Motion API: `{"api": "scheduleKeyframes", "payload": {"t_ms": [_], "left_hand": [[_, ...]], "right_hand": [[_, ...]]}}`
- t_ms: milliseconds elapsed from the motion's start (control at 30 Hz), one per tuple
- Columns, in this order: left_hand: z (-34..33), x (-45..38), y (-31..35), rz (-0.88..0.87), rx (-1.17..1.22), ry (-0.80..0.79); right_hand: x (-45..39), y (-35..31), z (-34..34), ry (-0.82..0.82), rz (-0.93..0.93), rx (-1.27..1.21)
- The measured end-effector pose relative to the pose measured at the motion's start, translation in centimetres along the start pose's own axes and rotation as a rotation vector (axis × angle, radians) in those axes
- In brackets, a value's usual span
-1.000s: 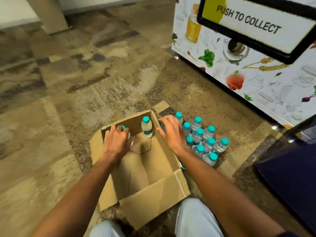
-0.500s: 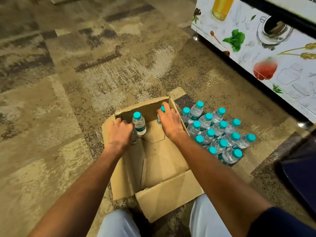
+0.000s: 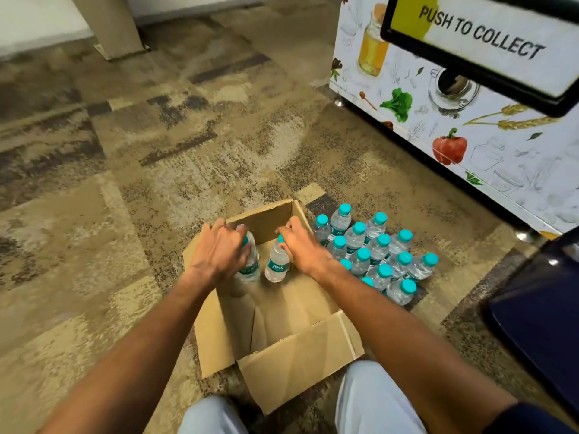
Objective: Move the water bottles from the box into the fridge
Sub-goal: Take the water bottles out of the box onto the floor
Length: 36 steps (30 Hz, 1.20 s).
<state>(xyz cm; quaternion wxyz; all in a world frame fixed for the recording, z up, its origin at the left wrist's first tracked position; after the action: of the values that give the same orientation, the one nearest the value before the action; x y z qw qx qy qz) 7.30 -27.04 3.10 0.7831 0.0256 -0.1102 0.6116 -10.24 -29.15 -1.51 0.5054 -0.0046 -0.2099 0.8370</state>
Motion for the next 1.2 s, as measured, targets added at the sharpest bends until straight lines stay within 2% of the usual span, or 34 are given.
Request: {"api": "scheduleKeyframes", "payload": {"t_ms": [100, 167, 267, 367, 467, 567, 800, 1033, 1200], "left_hand": [[3.2, -1.2, 0.7, -0.037, 0.066, 0.164], [5.7, -1.9, 1.8, -0.049, 0.128, 0.303], [8.9, -3.4, 3.7, -0.037, 0.263, 0.485], [10.7, -6.1, 5.6, 0.008, 0.418, 0.531], [10.7, -9.6, 7.8, 0.014, 0.595, 0.465], [9.4, -12.7, 10.0, -0.013, 0.667, 0.389], [4.0, -17.8, 12.8, 0.037, 0.639, 0.209], [-0.1, -19.2, 13.6, 0.142, 0.394, 0.036], [-1.9, -19.7, 14.4, 0.161, 0.300, -0.078]], "right_hand": [[0.9, 0.7, 4.3, 0.099, 0.106, 0.021], [1.7, 1.9, 7.3, 0.174, 0.100, -0.040], [2.8, 4.3, 12.1, 0.410, 0.034, -0.168], [3.7, 7.0, 15.1, 0.613, -0.052, -0.154], [3.8, 10.0, 15.8, 0.684, -0.159, -0.126], [3.8, 13.0, 14.6, 0.652, -0.255, -0.112], [2.5, 18.6, 8.2, 0.392, -0.368, -0.138], [0.4, 20.8, 3.8, 0.232, -0.347, -0.144], [-0.5, 22.1, 2.1, 0.161, -0.431, -0.092]]}}
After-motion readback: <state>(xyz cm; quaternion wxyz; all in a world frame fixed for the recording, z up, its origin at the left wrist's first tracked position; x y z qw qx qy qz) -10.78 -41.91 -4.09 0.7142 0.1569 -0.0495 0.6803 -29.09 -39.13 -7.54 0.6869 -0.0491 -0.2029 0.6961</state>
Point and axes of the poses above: each hand's wrist, its own x-axis away from the middle knuckle, its own z-axis out of the back of the hand, y = z × x, the point moved 3 cm from there along -x, towards the middle knuckle, and after that the axes turned 13 degrees about -y, right-handed, at the moved point
